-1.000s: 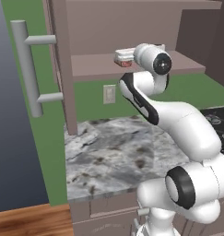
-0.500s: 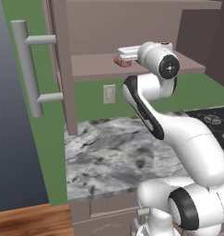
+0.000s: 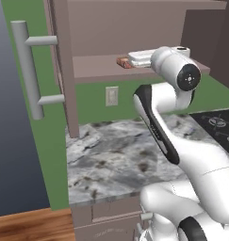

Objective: Pick up the bar soap and bar soap from the sink, and place them back in the cabinet, and close the cabinet doors.

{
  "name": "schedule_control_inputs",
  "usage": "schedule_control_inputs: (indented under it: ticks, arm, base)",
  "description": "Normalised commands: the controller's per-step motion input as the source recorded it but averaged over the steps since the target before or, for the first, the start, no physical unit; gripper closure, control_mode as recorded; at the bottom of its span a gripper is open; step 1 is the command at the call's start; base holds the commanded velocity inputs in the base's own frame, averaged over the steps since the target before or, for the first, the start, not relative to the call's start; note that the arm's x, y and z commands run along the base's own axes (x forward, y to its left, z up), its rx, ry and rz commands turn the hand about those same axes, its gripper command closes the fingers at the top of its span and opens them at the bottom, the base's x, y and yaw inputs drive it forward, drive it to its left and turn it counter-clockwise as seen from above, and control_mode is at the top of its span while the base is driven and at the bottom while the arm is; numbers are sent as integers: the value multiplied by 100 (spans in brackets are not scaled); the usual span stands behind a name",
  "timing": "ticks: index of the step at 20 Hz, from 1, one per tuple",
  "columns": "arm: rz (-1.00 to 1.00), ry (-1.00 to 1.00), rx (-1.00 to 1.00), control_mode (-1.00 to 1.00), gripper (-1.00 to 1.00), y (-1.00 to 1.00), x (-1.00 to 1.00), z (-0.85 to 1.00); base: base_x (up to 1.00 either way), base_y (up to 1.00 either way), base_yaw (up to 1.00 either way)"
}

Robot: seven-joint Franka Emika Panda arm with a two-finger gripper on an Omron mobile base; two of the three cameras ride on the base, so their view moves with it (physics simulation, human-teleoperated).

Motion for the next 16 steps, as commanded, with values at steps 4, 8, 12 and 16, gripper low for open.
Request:
schedule_control_inputs:
  ticks: [4, 8, 12, 16]
  arm:
    - [0, 0, 0, -100, -100, 0, -49, 8]
    - [0, 0, 0, -100, -100, 0, -43, 11]
    - [0, 0, 0, -100, -100, 0, -41, 18]
    - [0, 0, 0, -100, -100, 0, -55, 9]
  base:
    - [0, 0, 0]
    - [0, 0, 0]
    - [0, 0, 0]
    - [0, 0, 0]
